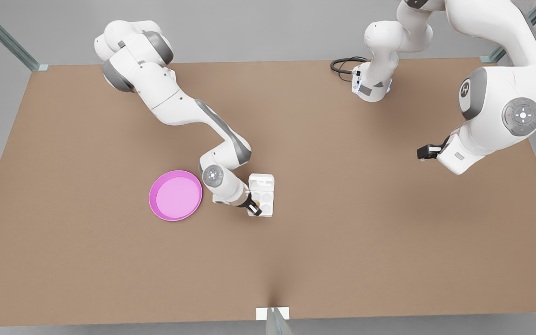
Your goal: Pack egg into the box and close the box lid
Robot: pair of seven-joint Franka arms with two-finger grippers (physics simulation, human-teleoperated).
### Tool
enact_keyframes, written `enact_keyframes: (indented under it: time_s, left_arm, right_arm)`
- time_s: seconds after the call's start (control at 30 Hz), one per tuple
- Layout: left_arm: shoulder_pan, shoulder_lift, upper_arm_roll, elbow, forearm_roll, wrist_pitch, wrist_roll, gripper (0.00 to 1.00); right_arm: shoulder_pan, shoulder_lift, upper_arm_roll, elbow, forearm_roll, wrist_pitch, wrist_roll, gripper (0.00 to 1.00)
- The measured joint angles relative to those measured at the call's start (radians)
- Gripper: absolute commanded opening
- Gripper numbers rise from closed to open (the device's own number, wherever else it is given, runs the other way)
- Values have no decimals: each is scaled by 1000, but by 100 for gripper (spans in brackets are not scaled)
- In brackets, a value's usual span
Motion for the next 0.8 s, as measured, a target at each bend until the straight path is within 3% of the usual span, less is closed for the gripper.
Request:
enact_keyframes:
  time_s: [0.2,0.23,0.27,0.3,0.37,0.43,0.47,0.5,0.6,0.7,0.8]
  left_arm:
    - [0,0,-1,0,-1,-3,-1,100]
    - [-1,2,-10,0,-1,-31,-1,57]
    - [-53,22,-12,0,-1,-58,-7,31]
    - [-122,31,-12,-7,-1,-71,-11,21]
    - [-247,41,-14,-81,-4,-31,-28,21]
    - [-292,-39,-18,-333,-16,219,-132,21]
    - [-372,-54,-18,-413,-24,302,-197,21]
    - [-461,-48,-17,-461,-38,371,-261,21]
    - [-576,19,-17,-479,-80,456,-339,21]
    - [-694,176,-17,-437,-143,688,-394,21]
    - [-765,269,-17,-359,-183,730,-473,21]
  right_arm:
    - [-33,-50,9,-1,3,-25,-9,100]
    - [-88,-90,11,-1,-1,-120,-86,100]
    - [-152,-145,8,1,-6,-270,-258,100]
    - [-232,-212,2,-1,-9,-428,-442,100]
    - [-417,-322,0,1,-153,-675,-798,100]
    - [-463,-405,-23,23,-220,-803,-936,100]
    - [-449,-448,-127,45,-220,-854,-1120,100]
    - [-450,-506,-166,47,-221,-897,-1193,100]
    - [-486,-540,-172,155,-210,-1066,-1216,100]
    - [-524,-523,-182,199,-204,-1081,-1215,100]
    - [-530,-511,-183,199,-211,-1077,-1214,100]
